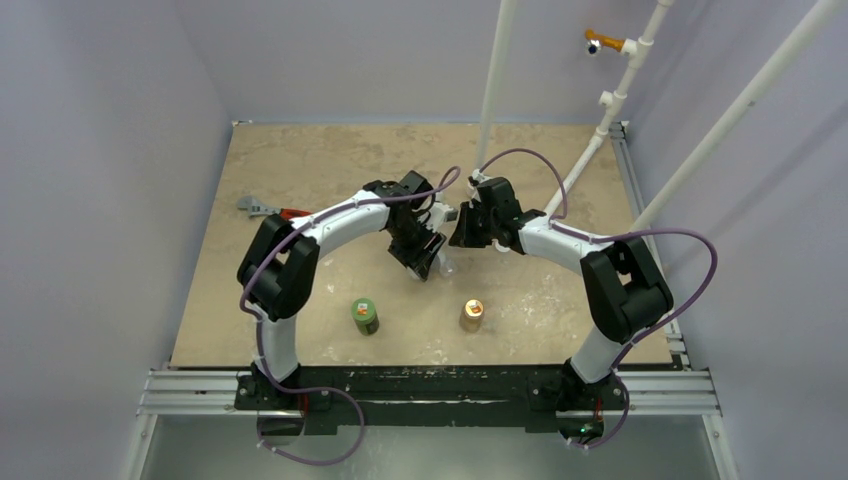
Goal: Sort the pills into containers
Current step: Pour the pill into the pill container.
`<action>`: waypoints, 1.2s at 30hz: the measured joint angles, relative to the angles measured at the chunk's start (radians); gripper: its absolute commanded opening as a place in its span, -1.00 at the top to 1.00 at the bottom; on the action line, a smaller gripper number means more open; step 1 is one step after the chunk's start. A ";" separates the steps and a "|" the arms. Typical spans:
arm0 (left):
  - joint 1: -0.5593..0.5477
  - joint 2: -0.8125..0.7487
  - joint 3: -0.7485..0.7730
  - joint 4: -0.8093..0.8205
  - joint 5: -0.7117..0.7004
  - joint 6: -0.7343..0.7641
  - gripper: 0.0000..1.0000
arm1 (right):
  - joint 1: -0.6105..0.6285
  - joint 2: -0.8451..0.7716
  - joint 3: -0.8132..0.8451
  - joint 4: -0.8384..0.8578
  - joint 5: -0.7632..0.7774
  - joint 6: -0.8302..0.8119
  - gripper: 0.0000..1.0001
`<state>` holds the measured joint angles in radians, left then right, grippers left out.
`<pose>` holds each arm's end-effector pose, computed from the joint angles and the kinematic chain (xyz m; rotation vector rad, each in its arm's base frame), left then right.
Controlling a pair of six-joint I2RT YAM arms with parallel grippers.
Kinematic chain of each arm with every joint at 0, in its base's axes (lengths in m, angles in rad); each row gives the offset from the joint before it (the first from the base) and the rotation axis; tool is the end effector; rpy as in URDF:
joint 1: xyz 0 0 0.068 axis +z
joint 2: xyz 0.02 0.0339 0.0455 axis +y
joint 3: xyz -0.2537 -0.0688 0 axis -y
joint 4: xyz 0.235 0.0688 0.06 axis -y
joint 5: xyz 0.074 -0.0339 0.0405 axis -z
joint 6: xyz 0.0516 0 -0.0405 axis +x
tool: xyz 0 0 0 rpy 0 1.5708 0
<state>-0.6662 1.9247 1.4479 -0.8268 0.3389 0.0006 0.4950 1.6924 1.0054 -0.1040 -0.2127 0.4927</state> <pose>0.2855 -0.2462 0.1786 1.0261 2.7562 -0.6045 0.3099 0.1797 0.1742 -0.1107 2.4581 0.7099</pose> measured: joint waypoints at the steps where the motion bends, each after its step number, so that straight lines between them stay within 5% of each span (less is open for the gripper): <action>1: 0.004 0.004 0.003 -0.003 0.008 -0.005 1.00 | 0.000 0.000 0.000 0.000 0.000 0.000 1.00; 36: 0.098 0.071 0.043 -0.022 0.262 -0.153 1.00 | 0.000 0.000 0.000 -0.001 -0.012 -0.003 1.00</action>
<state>-0.5678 1.9957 1.4906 -0.8486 0.6014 -0.1524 0.4953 1.6924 1.0054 -0.1047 -0.2249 0.4892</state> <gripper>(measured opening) 0.517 0.022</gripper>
